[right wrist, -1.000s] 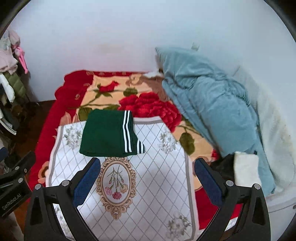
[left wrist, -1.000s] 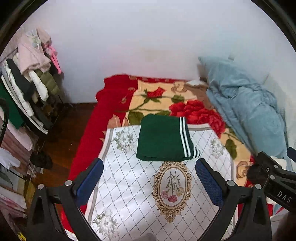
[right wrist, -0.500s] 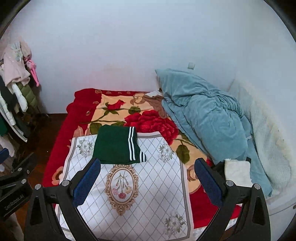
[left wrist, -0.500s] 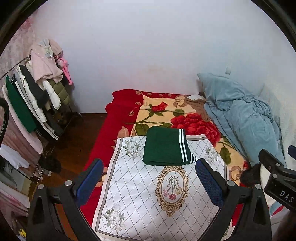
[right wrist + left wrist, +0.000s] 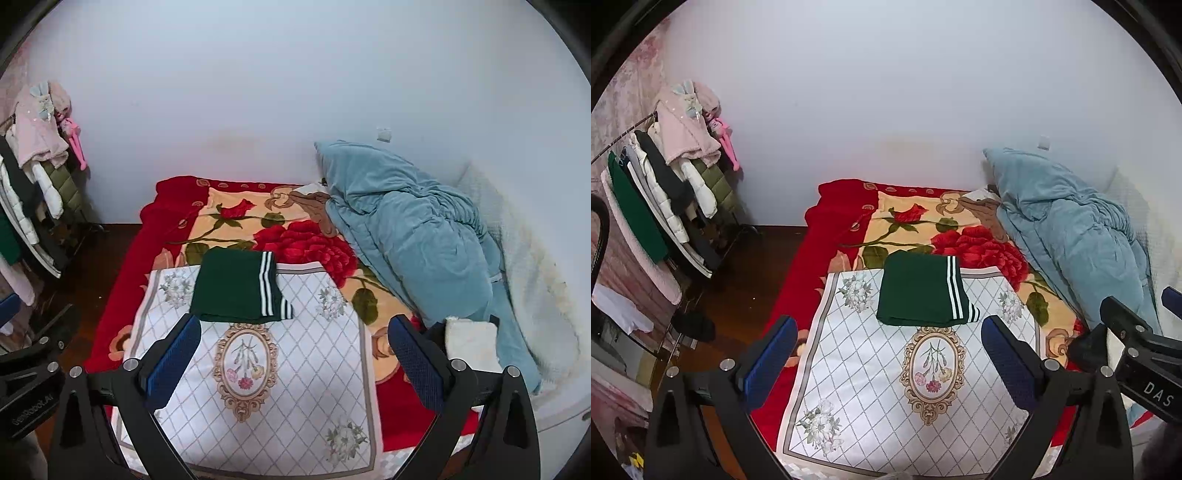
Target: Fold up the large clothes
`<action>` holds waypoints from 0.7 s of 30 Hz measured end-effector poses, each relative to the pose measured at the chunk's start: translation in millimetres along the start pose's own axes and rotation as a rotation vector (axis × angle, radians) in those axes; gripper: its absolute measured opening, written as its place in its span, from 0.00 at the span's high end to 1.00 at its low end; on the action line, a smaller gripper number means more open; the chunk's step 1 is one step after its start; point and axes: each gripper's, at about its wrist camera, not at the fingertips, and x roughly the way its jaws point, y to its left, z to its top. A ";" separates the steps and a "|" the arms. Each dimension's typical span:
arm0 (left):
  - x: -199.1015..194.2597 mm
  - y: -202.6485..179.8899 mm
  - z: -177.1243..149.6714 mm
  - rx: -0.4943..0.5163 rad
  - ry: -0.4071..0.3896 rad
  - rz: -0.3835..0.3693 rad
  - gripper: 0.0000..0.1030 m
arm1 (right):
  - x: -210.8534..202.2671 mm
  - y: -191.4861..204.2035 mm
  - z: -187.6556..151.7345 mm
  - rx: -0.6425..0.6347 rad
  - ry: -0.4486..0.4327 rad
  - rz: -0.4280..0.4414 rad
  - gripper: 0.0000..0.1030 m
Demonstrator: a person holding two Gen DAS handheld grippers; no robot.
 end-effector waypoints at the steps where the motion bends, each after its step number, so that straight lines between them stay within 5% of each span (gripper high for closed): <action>1: -0.7 0.2 -0.2 0.000 0.001 0.004 0.02 | -0.7 -0.3 0.2 -0.002 0.000 0.003 0.01; 21: -14.1 -1.6 -6.0 -0.013 0.009 0.023 0.02 | -10.7 -7.6 -5.9 -0.008 -0.011 -0.014 0.01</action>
